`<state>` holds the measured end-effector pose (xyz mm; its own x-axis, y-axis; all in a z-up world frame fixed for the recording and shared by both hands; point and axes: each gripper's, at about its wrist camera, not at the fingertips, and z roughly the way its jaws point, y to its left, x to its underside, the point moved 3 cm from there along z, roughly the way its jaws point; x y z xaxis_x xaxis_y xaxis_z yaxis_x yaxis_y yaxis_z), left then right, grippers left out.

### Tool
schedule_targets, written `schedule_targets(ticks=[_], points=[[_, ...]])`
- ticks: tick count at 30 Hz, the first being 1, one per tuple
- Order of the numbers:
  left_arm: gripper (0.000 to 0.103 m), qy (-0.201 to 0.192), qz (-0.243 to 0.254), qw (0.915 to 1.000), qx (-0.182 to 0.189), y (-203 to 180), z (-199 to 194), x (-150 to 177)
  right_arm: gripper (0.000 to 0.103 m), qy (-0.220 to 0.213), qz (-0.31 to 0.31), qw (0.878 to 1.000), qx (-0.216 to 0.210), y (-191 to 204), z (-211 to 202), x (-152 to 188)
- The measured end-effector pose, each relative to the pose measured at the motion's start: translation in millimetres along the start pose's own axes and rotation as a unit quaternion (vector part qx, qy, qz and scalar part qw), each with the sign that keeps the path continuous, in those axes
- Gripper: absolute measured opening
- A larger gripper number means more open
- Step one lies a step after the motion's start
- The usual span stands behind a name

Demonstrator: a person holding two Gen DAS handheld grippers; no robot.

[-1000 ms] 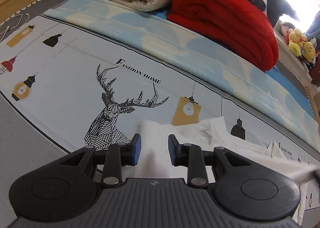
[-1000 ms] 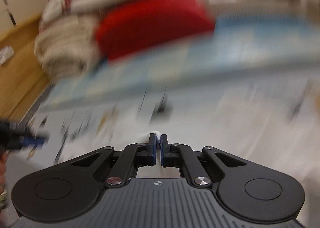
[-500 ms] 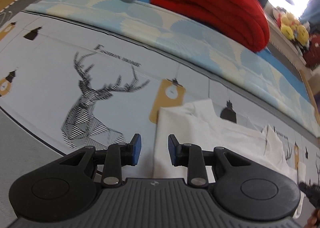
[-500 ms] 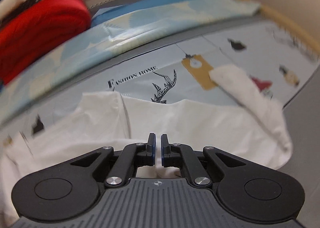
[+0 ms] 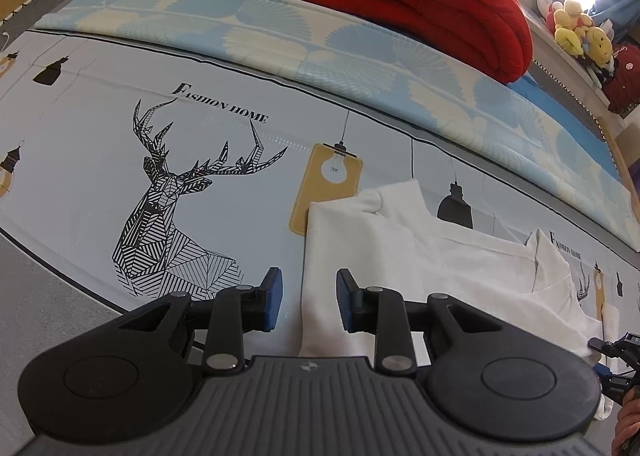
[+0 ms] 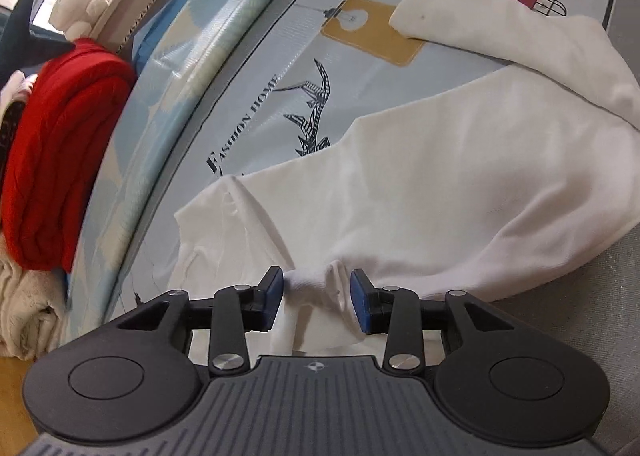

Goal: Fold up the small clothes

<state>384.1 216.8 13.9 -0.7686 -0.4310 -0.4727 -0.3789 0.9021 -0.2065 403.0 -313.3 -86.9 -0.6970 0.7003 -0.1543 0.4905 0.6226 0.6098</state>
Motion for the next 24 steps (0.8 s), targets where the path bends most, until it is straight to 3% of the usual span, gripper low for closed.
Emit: schedule_targets(ticks=[1,3,5,7,10,12,14,18,20,22,24], points=[[0.031,0.0,0.0,1.0,0.0,0.3,-0.1,-0.1,0.036,0.001,-0.005,1.0,0.002,1.4,1.4,0.7],[0.031,0.0,0.001,1.0,0.001,0.5,-0.2,-0.1,0.009,-0.002,-0.027,1.0,0.004,7.4,2.6,1.0],[0.031,-0.001,0.001,1.0,0.001,0.8,-0.4,0.1,0.008,-0.022,-0.059,0.998,-0.004,18.0,-4.3,1.1],[0.031,-0.001,0.001,1.0,0.001,1.1,-0.4,0.2,0.007,-0.059,-0.109,0.991,-0.043,39.8,-20.4,1.6],[0.031,-0.002,0.001,1.0,0.001,2.9,-1.2,-0.7,0.007,-0.132,-0.23,0.959,-0.102,76.3,-61.8,15.1],[0.031,-0.004,0.002,1.0,0.001,3.9,-1.9,-2.0,0.007,-0.162,-0.267,0.944,-0.109,78.7,-81.2,21.9],[0.031,-0.005,0.002,1.0,0.001,4.7,-2.6,-3.2,0.007,-0.153,-0.262,0.95,-0.071,62.6,-80.8,20.2],[0.031,-0.004,0.005,1.0,0.004,1.4,-3.0,-2.5,0.02,-0.042,-0.223,0.968,0.107,2.2,-31.8,8.1],[0.034,-0.004,0.007,1.0,0.004,-0.4,-2.9,-1.9,0.021,-0.005,-0.176,0.979,0.106,-21.4,-19.4,3.6],[0.034,-0.005,0.005,1.0,0.003,-0.9,-2.4,-2.0,0.026,-0.01,-0.141,0.987,0.072,-27.9,-22.6,-1.2],[0.034,-0.004,0.007,1.0,0.002,-2.2,-1.1,-1.9,0.038,-0.019,-0.123,0.991,0.043,-29.3,-26.2,-5.7]])
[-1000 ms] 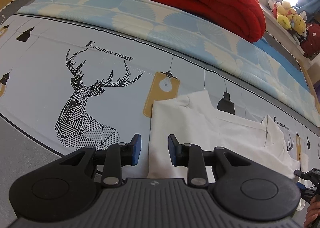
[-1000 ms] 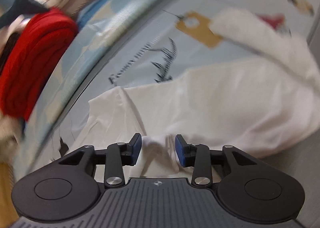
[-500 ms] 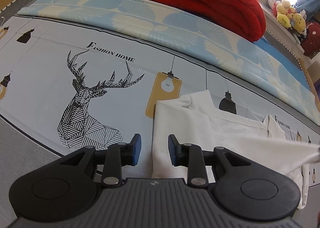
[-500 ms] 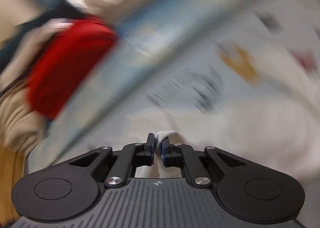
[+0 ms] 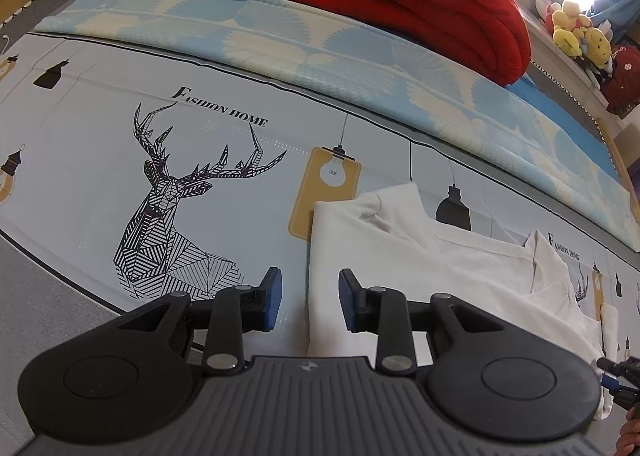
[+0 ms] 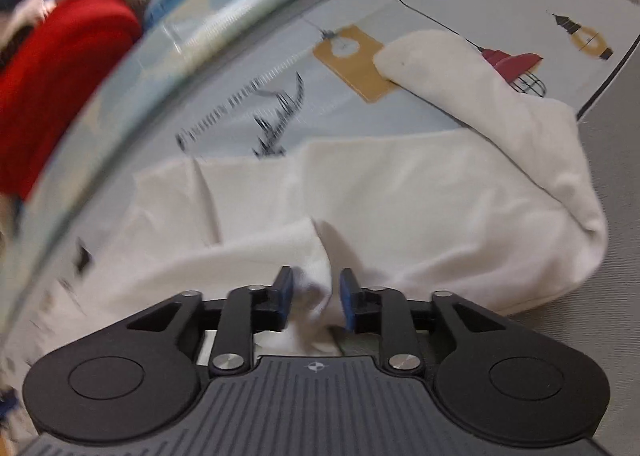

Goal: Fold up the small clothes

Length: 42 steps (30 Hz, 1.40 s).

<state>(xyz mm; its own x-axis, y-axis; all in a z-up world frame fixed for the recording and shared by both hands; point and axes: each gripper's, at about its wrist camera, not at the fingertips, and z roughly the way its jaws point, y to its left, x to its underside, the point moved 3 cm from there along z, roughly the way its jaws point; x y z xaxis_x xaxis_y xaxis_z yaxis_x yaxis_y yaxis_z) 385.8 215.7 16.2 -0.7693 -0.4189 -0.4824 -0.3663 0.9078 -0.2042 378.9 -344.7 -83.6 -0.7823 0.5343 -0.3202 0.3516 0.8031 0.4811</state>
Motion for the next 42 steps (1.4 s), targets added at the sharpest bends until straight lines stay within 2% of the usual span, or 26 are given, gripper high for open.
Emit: schedule_targets(ticks=[2,7,8,9,11,13,15,16,18,19,20,21,22,23,24,25,26,27,30,32,33,35,36,39,41,42], points=[[0.035,0.002,0.005,1.0,0.001,-2.1,1.1,0.9,0.042,-0.001,0.021,1.0,-0.012,-1.8,-0.4,-2.9],[0.035,0.002,0.007,1.0,0.0,-3.1,2.9,0.6,0.042,-0.001,0.061,0.998,-0.023,-4.6,9.5,-14.0],[0.035,0.002,0.007,1.0,0.001,-3.2,3.0,0.4,0.038,-0.001,0.061,0.998,-0.025,-3.5,11.2,-15.5],[0.034,0.002,0.007,1.0,0.001,-3.5,3.2,0.4,0.025,0.001,0.059,0.998,-0.031,-1.2,13.4,-17.1],[0.034,0.002,0.01,0.9999,0.002,-4.7,3.6,0.3,0.005,-0.006,0.056,0.997,-0.051,5.4,11.9,-20.8],[0.035,0.002,0.013,0.9999,0.002,-4.1,3.6,0.3,0.003,-0.035,0.043,0.992,-0.111,20.4,-0.4,-27.7],[0.035,0.0,0.012,0.9999,0.001,-2.1,3.0,0.2,0.002,-0.086,0.002,0.976,-0.2,44.2,-28.7,-34.1],[0.034,0.0,0.011,0.9999,0.0,-0.5,3.0,0.1,0.002,-0.113,-0.028,0.966,-0.229,55.5,-44.8,-35.6],[0.034,-0.001,0.011,0.9999,-0.003,1.4,2.5,-0.7,0.002,-0.145,-0.065,0.952,-0.264,65.9,-68.8,-35.7],[0.035,-0.001,0.012,0.9999,-0.004,2.5,2.2,-0.9,0.002,-0.144,-0.07,0.951,-0.265,65.3,-72.6,-35.3],[0.035,-0.002,0.012,0.9999,-0.005,3.8,1.7,-1.3,0.002,-0.128,-0.073,0.958,-0.246,62.1,-69.7,-35.1],[0.035,-0.003,0.012,0.9999,-0.005,4.8,1.3,-1.6,0.002,-0.098,-0.076,0.971,-0.206,56.9,-59.9,-34.5],[0.034,-0.003,0.012,0.9999,-0.005,5.5,0.7,-1.9,0.002,-0.053,-0.085,0.984,-0.147,49.8,-44.2,-31.5],[0.035,-0.004,0.012,0.9999,-0.005,6.0,0.3,-2.1,0.006,-0.001,-0.103,0.992,-0.075,40.4,-24.2,-24.9],[0.034,-0.004,0.012,0.9999,-0.005,6.0,0.0,-2.3,0.007,0.041,-0.123,0.992,-0.002,29.3,-5.0,-16.2],[0.035,-0.005,0.011,0.9999,-0.004,5.4,-0.2,-2.2,0.007,0.058,-0.129,0.989,0.051,19.2,7.4,-10.7],[0.034,-0.005,0.011,0.9999,-0.003,4.7,-0.4,-2.1,0.007,0.06,-0.119,0.988,0.074,10.7,12.9,-9.7],[0.034,-0.006,0.011,0.9999,-0.003,3.6,-0.5,-2.2,0.007,0.053,-0.101,0.991,0.067,7.0,11.8,-13.0],[0.035,-0.005,0.018,0.9998,-0.002,-0.5,0.5,-1.2,0.008,-0.009,-0.062,0.998,0.001,11.4,-8.6,-22.6],[0.035,-0.002,0.023,0.9997,-0.002,-2.8,2.3,0.1,0.02,-0.034,-0.06,0.997,-0.037,21.7,-15.6,-25.9],[0.035,-0.001,0.025,0.9997,-0.002,-3.1,3.3,0.5,0.026,-0.032,-0.067,0.996,-0.055,28.2,-14.5,-25.6],[0.035,0.001,0.025,0.9997,-0.003,-2.9,4.5,1.2,0.027,-0.006,-0.088,0.993,-0.08,38.5,-2.4,-19.2],[0.035,0.001,0.025,0.9997,-0.004,-2.5,4.8,1.0,0.027,0.017,-0.099,0.992,-0.07,40.0,7.6,-14.0],[0.035,0.0,0.024,0.9997,-0.002,-1.5,4.5,1.0,0.026,0.068,-0.114,0.991,0.023,25.4,37.4,1.4],[0.035,0.001,0.025,0.9997,-0.001,-0.9,4.2,1.0,0.026,0.053,-0.056,0.997,0.01,9.8,33.1,-6.8],[0.035,0.001,0.027,0.9996,-0.001,-0.6,4.1,1.0,0.027,0.028,-0.033,0.999,0.005,5.3,22.4,-15.1]])
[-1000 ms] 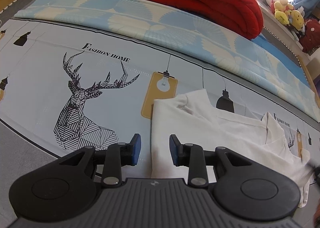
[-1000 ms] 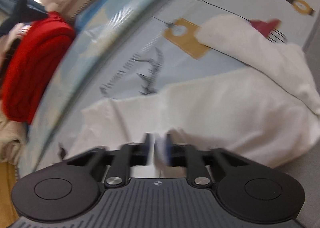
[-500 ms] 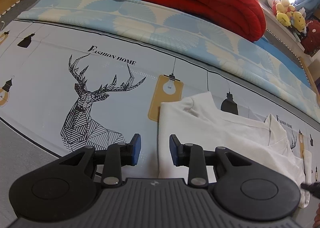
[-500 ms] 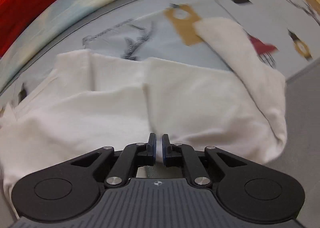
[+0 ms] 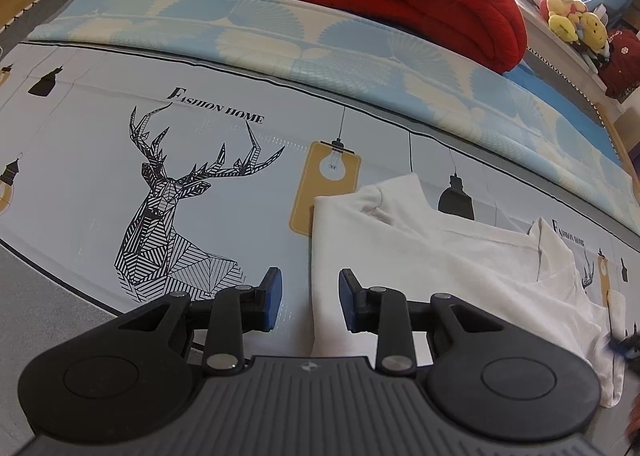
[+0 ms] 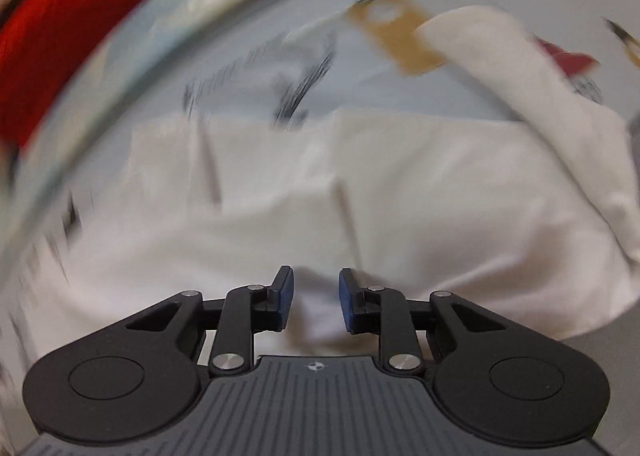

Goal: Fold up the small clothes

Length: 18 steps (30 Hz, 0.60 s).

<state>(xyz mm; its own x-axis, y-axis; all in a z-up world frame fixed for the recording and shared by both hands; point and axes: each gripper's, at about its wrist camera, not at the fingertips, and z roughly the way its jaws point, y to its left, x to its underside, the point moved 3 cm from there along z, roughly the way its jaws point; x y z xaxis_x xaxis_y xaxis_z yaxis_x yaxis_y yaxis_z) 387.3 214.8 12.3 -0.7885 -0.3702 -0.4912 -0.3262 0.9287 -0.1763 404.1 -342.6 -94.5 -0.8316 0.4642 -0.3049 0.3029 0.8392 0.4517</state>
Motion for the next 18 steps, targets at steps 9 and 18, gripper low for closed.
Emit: schedule_targets(ticks=[9,18], points=[[0.035,-0.001,0.011,0.9999,-0.002,-3.1,-1.7,1.2,0.027,-0.222,0.053,0.974,0.011,-88.3,-90.9,-60.6],[0.035,0.001,0.028,0.9996,-0.007,-13.5,0.2,5.9,0.049,-0.17,0.035,0.984,0.041,-131.7,-33.9,-72.8]])
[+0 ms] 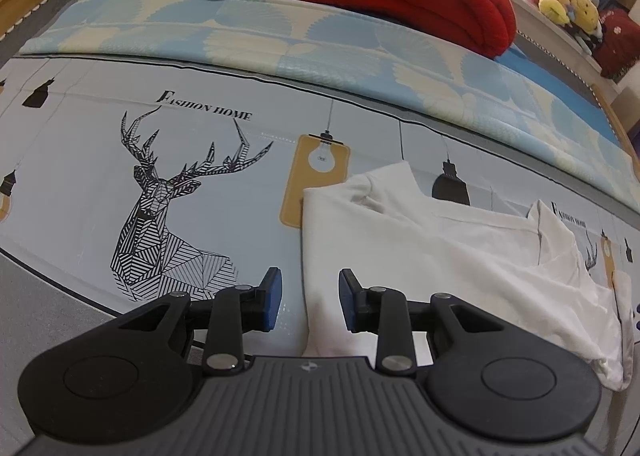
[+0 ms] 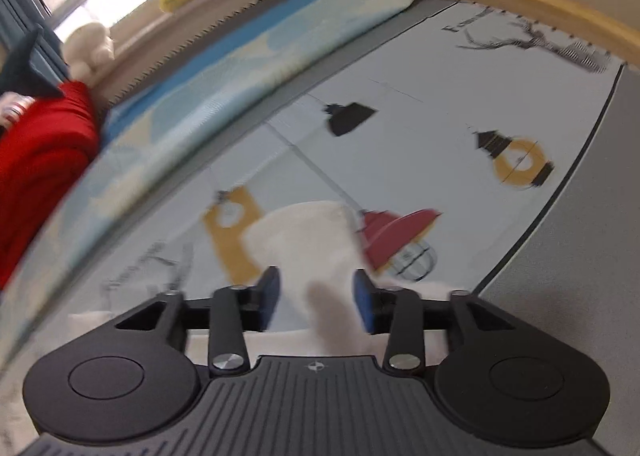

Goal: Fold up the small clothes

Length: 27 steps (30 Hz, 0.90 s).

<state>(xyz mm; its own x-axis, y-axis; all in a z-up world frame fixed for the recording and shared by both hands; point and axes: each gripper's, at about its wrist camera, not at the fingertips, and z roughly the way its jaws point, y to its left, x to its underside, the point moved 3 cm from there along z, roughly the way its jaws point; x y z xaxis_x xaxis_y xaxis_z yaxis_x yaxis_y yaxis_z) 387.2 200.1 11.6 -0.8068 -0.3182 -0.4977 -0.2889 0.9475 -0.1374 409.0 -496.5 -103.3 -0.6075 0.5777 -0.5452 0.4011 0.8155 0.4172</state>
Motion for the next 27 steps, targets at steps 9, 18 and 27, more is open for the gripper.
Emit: schedule_targets(ticks=[9,18,27], points=[[0.036,0.003,0.023,0.9997,0.002,-11.9,2.2,2.9,0.041,0.019,0.001,1.0,0.0,-6.0,33.4,3.0],[0.036,-0.006,0.028,0.9995,0.016,-17.9,-5.0,-1.0,0.006,-0.065,0.09,0.992,-0.056,2.3,-2.3,-22.9],[0.036,-0.013,0.012,0.9997,0.017,-13.6,-15.7,-5.7,0.007,-0.116,-0.087,0.963,-0.227,209.2,-97.9,16.3]])
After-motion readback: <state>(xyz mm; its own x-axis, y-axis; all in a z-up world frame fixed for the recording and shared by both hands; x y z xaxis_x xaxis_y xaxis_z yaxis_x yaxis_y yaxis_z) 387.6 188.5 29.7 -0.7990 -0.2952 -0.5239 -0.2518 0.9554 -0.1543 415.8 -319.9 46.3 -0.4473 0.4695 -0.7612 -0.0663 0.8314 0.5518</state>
